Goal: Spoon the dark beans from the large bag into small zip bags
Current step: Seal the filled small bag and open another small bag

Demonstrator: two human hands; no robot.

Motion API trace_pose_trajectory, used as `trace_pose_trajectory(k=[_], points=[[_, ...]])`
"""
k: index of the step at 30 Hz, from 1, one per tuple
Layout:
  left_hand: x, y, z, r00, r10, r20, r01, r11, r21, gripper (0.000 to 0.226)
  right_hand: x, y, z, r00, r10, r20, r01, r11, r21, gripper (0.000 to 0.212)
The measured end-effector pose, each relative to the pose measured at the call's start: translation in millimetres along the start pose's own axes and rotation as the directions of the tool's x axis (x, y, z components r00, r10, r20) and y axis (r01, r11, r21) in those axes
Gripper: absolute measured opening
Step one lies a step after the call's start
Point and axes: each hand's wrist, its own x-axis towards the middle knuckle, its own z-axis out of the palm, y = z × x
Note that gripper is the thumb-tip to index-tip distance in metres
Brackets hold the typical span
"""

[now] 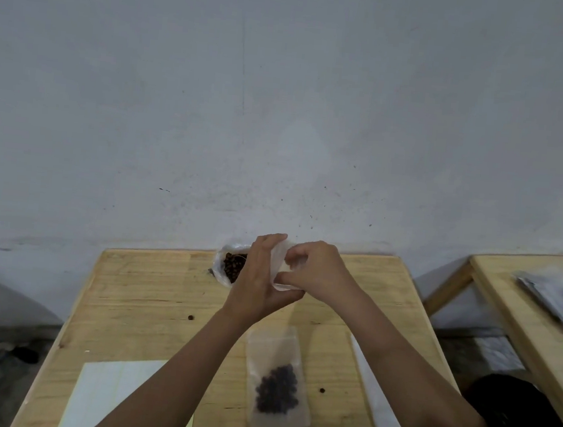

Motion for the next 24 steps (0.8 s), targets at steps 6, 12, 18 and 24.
trace_pose_trajectory(k=[6,12,18,24], points=[[-5.9,-13.4,-6.4,0.999,-0.015,0.045,0.015,1.0,0.01,0.06,0.5,1.0,4.3,1.0,0.021,0.023,-0.017,0.987,-0.157,0.067],[-6.1,-13.8,-11.3,1.0,0.02,-0.005,-0.019,0.997,0.076,0.064,4.9,-5.3,18.4,0.999,-0.046,0.026,0.05,0.985,-0.168,0.063],[-20.6,-35.8,-36.5,0.992,-0.123,0.015,0.122,0.99,0.075,0.074,14.0,-2.4,26.2,0.996,-0.02,0.085,0.005,0.984,0.177,0.032],[-33.1,-74.1,-71.6,0.965,-0.263,0.016,0.253,0.942,0.219,0.093,40.8,25.4,52.9,0.991,0.045,-0.124,-0.012,0.966,0.259,0.015]])
